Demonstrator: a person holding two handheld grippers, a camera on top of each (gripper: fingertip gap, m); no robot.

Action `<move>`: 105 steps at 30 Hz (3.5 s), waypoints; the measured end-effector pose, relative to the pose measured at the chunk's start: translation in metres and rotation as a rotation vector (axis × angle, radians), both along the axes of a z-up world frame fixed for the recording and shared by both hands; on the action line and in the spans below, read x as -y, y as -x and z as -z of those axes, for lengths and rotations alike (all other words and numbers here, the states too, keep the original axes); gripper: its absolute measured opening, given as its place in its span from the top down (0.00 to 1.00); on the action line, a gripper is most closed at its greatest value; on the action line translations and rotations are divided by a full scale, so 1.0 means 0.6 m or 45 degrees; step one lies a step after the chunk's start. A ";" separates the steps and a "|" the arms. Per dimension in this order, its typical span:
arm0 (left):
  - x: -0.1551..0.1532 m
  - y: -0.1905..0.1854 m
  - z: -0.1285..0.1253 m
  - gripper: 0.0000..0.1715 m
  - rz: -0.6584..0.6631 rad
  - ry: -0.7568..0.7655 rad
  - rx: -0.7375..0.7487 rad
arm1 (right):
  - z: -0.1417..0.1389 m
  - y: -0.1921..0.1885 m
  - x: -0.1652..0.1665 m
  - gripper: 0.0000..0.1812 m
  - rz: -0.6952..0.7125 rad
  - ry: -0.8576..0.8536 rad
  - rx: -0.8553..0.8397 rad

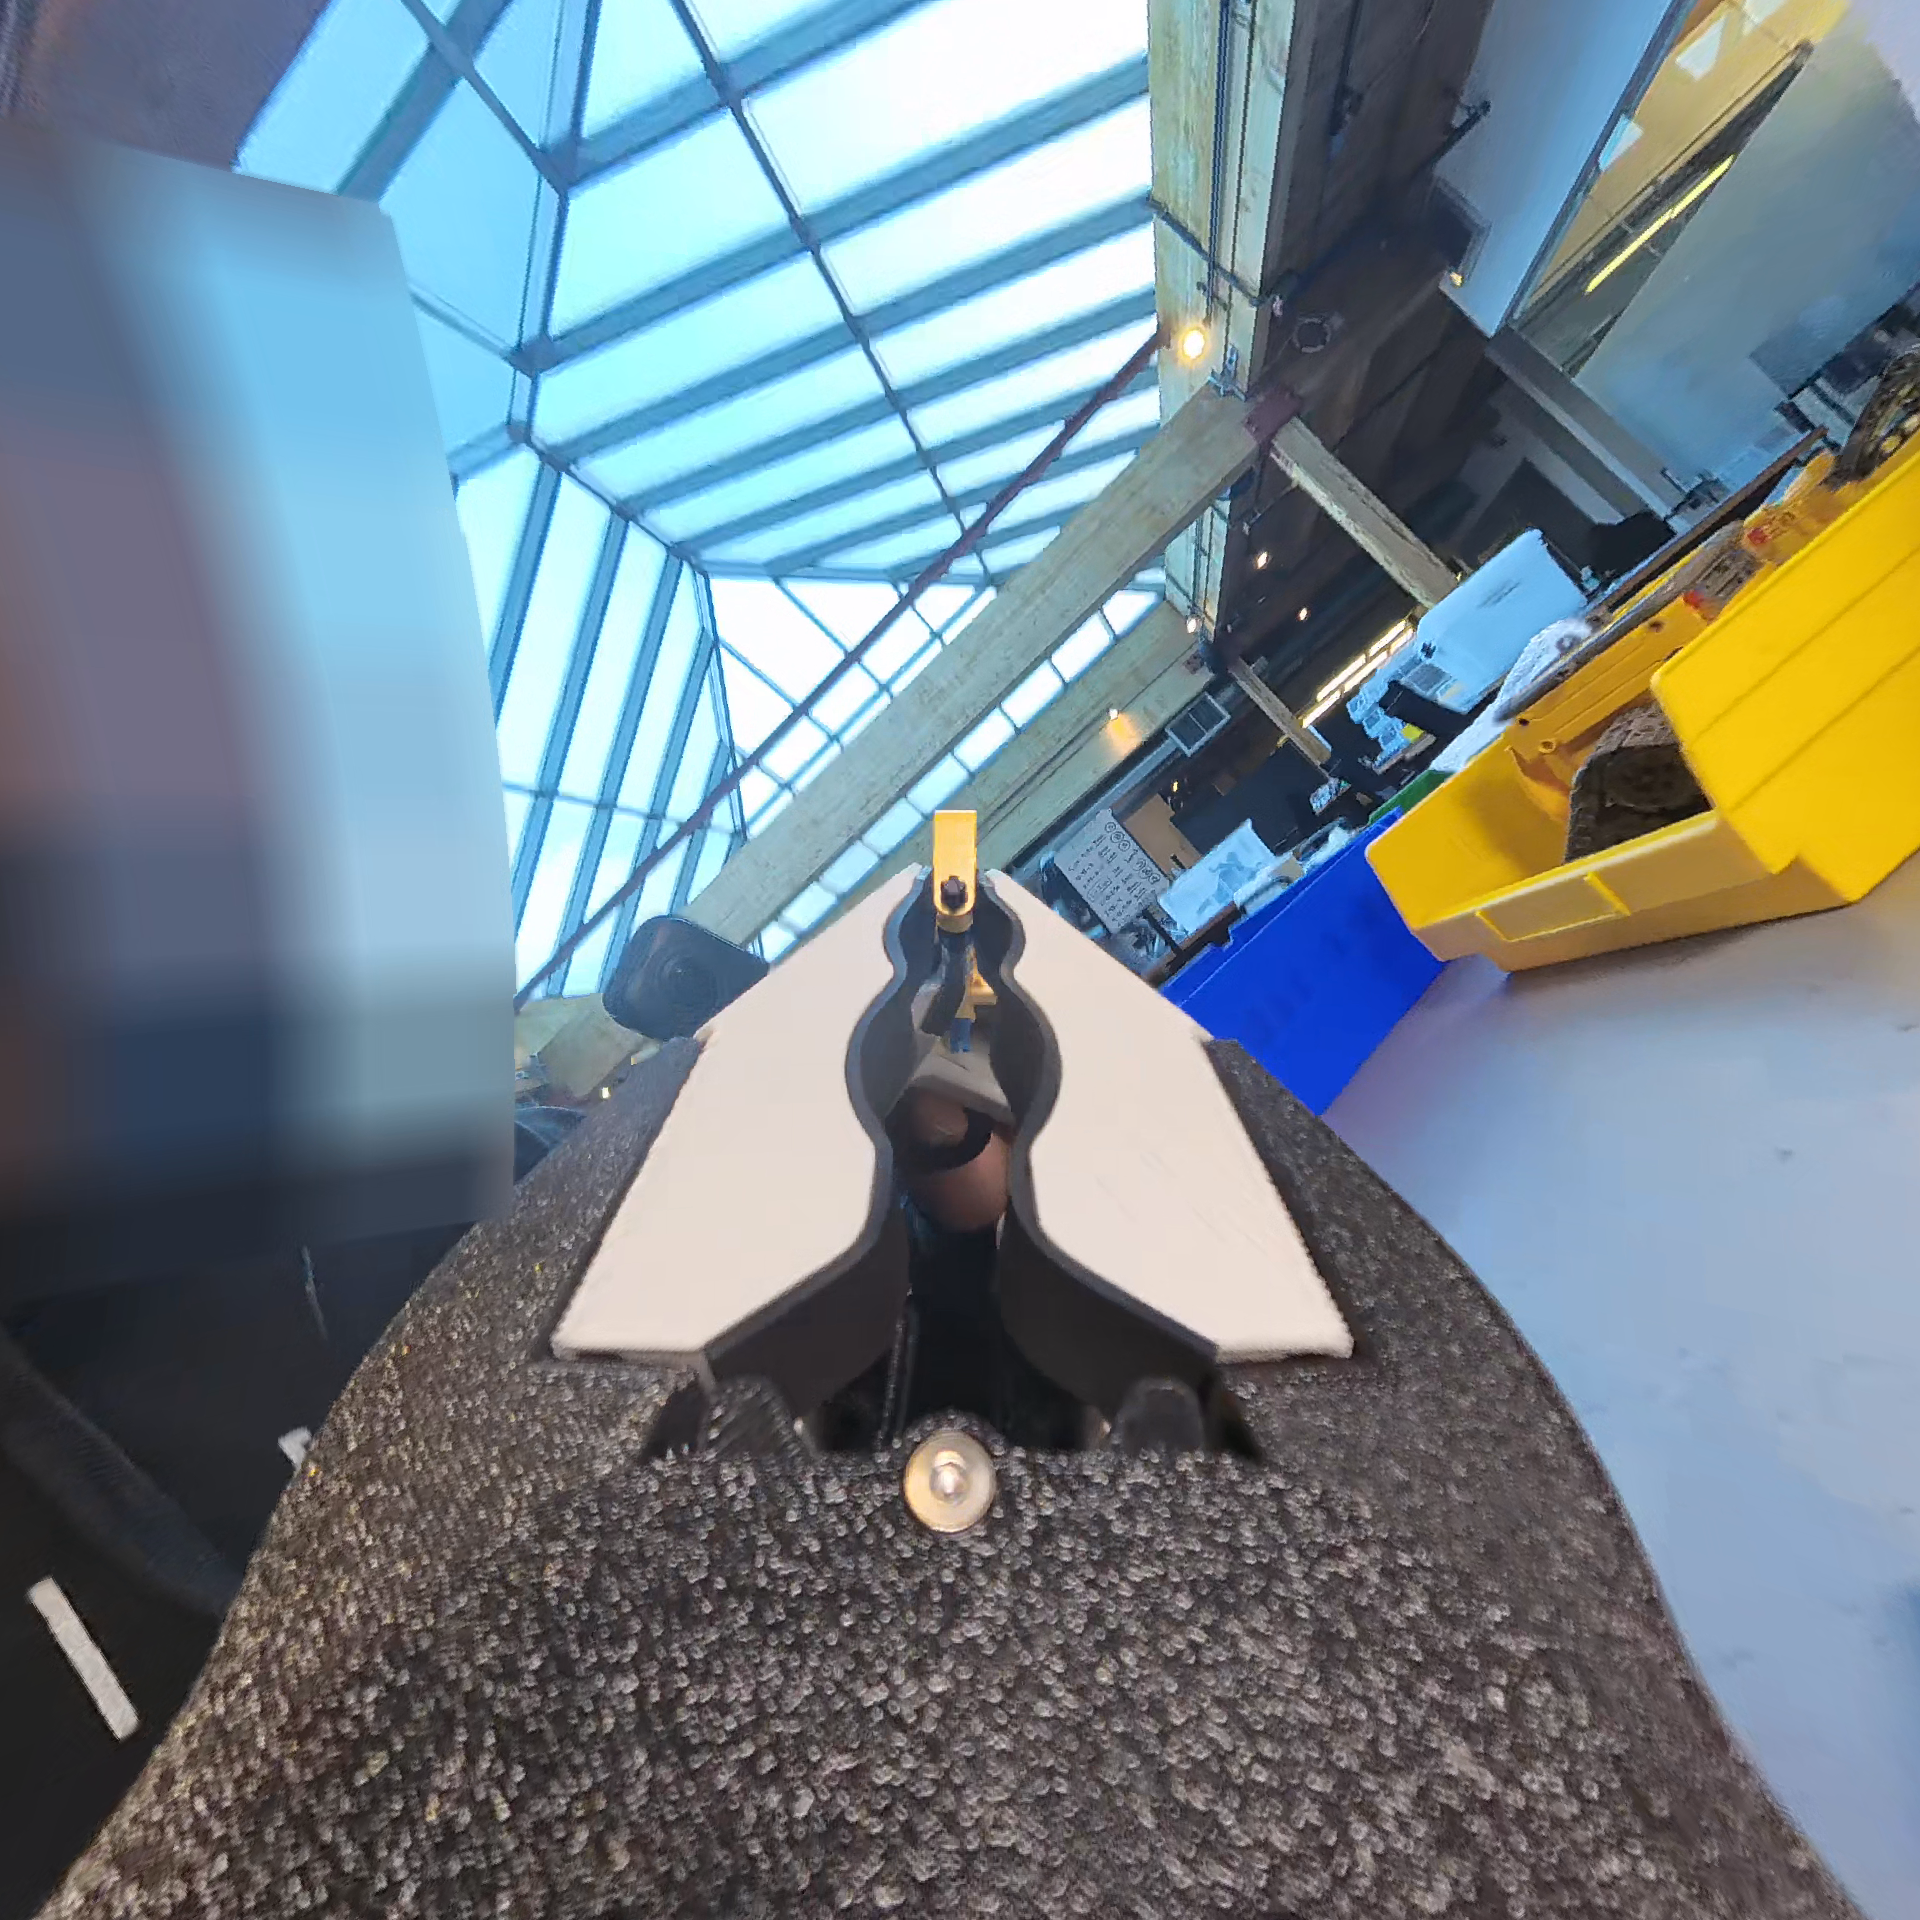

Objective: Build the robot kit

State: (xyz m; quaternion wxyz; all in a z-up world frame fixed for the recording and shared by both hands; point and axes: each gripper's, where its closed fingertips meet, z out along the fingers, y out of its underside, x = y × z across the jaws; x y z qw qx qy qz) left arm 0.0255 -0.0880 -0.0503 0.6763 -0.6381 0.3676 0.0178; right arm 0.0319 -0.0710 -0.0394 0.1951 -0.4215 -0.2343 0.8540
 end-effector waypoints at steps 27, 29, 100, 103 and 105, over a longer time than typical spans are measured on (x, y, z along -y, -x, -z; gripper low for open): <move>0.016 -0.020 0.007 0.90 0.512 0.630 0.783 | -0.007 -0.009 0.029 0.96 0.029 -0.543 -0.009; 0.014 -0.019 0.010 0.90 0.494 0.635 0.774 | -0.005 -0.007 0.031 0.97 0.023 -0.534 -0.007; -0.003 0.017 0.060 0.83 0.280 0.505 0.315 | 0.066 0.018 0.013 0.96 -0.118 -0.528 0.358; -0.004 0.017 0.074 0.88 0.235 0.483 0.163 | 0.068 0.019 0.019 0.96 -0.127 -0.539 0.354; -0.002 0.016 0.075 0.88 0.244 0.523 0.183 | 0.070 0.018 0.021 0.96 -0.134 -0.557 0.357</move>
